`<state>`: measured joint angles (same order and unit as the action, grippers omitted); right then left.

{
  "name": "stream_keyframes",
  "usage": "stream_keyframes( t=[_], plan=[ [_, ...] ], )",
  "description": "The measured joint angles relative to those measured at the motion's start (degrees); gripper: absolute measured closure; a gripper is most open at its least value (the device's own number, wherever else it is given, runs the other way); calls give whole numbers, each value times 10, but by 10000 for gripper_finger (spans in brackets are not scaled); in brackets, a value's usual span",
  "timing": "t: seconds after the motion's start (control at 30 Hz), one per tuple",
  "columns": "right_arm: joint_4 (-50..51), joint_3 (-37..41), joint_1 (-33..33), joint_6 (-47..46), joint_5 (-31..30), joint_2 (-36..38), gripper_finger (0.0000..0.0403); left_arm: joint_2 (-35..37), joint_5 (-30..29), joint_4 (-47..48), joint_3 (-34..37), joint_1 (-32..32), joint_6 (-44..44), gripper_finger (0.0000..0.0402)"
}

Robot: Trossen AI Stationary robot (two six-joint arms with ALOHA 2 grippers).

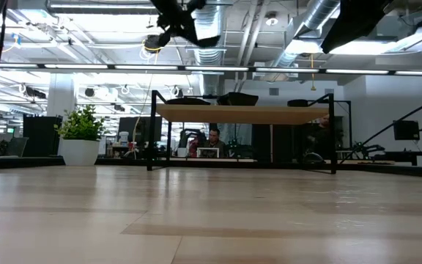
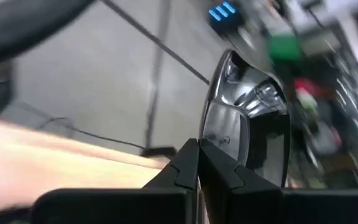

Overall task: Pick & Place Mini shaped plates
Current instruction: Stack the black plate on top of the black plate on the shelf

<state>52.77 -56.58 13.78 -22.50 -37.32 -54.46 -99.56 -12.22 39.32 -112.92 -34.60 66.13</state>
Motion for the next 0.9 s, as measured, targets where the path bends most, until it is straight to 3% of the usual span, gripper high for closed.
stream_keyframes(
  t=[0.07,0.23,0.6,0.8,0.9],
  plan=[
    [0,0,0,0,0,0,229,0,-62,25,15,23,64,391],
    [0,0,0,0,0,0,231,1,-128,68,49,66,208,391],
    [0,0,0,0,0,0,230,1,-353,77,52,196,406,391],
    [0,0,0,0,0,0,230,1,-373,99,73,206,438,391],
    [0,0,0,0,0,0,229,1,-351,97,93,201,466,391]
  ],
)
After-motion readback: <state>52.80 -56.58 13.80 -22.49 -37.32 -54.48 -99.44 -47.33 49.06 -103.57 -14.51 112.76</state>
